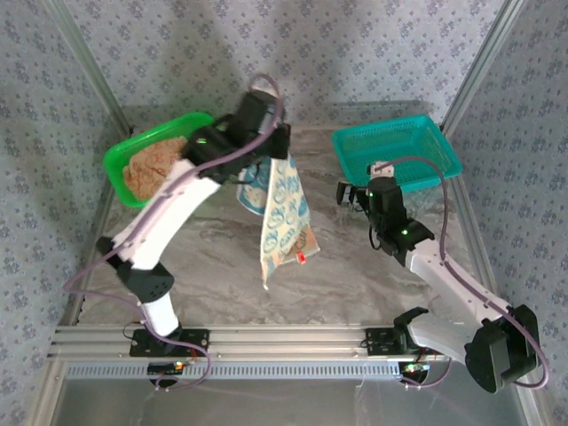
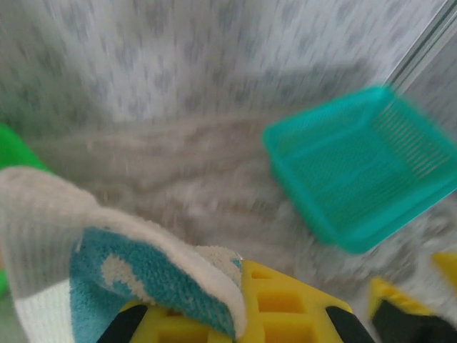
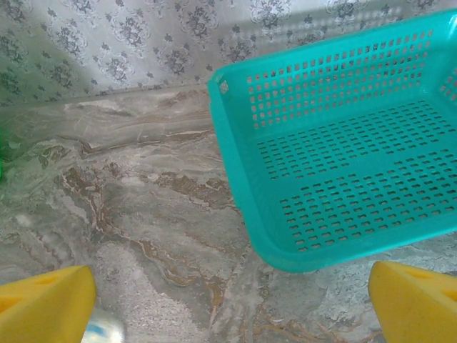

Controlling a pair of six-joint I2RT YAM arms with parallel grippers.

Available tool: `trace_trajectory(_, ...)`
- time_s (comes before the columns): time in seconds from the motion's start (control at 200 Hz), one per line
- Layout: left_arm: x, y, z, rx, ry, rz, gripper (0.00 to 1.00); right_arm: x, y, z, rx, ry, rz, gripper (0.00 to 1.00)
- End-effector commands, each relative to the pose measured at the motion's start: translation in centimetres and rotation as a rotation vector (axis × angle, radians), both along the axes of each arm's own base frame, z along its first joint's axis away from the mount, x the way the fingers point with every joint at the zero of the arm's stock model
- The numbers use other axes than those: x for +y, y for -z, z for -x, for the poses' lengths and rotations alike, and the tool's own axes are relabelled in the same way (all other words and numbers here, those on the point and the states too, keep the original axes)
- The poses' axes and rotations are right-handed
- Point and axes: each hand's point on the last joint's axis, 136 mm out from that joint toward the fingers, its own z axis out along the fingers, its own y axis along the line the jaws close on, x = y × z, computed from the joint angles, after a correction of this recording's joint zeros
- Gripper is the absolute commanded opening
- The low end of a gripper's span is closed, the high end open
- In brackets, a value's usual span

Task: Fold and stack the towels

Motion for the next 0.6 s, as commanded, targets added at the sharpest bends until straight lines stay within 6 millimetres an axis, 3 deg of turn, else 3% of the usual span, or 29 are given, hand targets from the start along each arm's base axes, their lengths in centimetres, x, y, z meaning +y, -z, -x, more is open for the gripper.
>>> trace_trajectory(0.0, -3.6, 8.4, -0.1, 0.151, -0.037, -0.024, 0.0, -1.0, 0.6, 1.0, 0.025, 0.011, -0.001, 1.0)
trace_trajectory(0.11, -6.9, 14.1, 0.5, 0.247, -0.011, -0.033, 0.04, -2.0, 1.3, 1.5, 0.046, 0.03, -0.008, 1.0)
trace_trajectory(0.19, -8.9, 17.2, 1.0, 0.351, 0.02, -0.002, 0.27, -2.4, 1.9, 1.7, 0.073, 0.025, -0.04, 1.0)
trace_trajectory(0.29, -10.4, 18.3, 1.5, 0.412, 0.054, 0.041, 0.56, -2.6, 2.6, 1.9, 0.102, 0.018, -0.051, 1.0)
trace_trajectory(0.385, -9.3, 17.8, 1.6, 0.402, 0.033, 0.016, 0.79, -2.5, 2.8, 1.8, 0.109, 0.011, -0.049, 1.0)
trace_trajectory(0.505, -7.0, 16.7, 1.6, 0.405, 0.01, 0.014, 0.8, -2.2, 2.9, 1.4, 0.117, 0.002, -0.055, 1.0)
trace_trajectory(0.595, -4.1, 17.8, 1.9, 0.428, -0.04, 0.005, 0.76, -1.1, 3.2, 1.1, 0.144, -0.038, -0.065, 1.0)
